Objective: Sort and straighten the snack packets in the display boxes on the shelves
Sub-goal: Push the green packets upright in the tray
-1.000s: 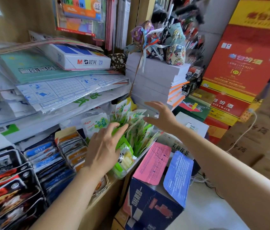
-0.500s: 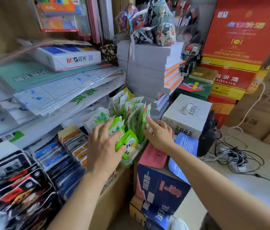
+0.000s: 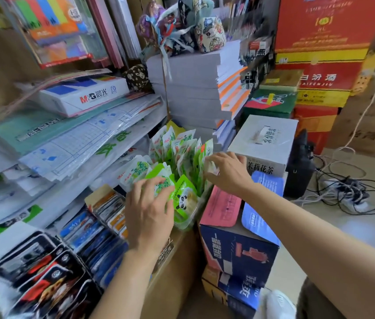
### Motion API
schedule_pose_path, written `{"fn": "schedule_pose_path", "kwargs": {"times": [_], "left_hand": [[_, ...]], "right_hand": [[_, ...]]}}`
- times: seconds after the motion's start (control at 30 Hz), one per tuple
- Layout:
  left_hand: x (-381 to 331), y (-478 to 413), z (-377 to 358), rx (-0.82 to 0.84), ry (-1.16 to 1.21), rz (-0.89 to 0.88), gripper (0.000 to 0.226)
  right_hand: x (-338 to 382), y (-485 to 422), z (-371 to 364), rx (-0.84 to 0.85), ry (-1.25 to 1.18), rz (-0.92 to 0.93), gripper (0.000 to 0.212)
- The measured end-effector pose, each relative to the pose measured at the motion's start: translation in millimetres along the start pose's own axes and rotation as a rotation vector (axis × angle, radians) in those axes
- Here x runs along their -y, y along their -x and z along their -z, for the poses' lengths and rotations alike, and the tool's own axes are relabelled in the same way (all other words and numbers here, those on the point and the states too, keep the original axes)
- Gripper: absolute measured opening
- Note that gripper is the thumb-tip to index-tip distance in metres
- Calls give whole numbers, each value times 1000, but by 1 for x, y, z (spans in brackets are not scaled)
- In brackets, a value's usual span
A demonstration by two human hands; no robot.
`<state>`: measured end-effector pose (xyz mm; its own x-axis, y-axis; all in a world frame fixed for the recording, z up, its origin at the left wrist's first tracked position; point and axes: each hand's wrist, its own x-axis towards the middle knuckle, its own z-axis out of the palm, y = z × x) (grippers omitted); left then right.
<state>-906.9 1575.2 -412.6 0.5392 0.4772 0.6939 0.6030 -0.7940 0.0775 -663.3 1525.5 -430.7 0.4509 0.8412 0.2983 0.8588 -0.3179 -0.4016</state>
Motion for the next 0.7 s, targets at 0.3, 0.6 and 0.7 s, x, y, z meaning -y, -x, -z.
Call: {"fn": "schedule_pose_path", "kwargs": {"times": [0.3,0.6,0.7], "left_hand": [[-28,18,-2,455,103,104,47],[-15,-5,17,113,409,493,41],[-4,-6,27,34,563,600,37]], "right_hand": [[8,14,-13,185,85,151,69],[13,15,-3,124,41,90,54],[23,18,3,-10,-112,35,42]]}}
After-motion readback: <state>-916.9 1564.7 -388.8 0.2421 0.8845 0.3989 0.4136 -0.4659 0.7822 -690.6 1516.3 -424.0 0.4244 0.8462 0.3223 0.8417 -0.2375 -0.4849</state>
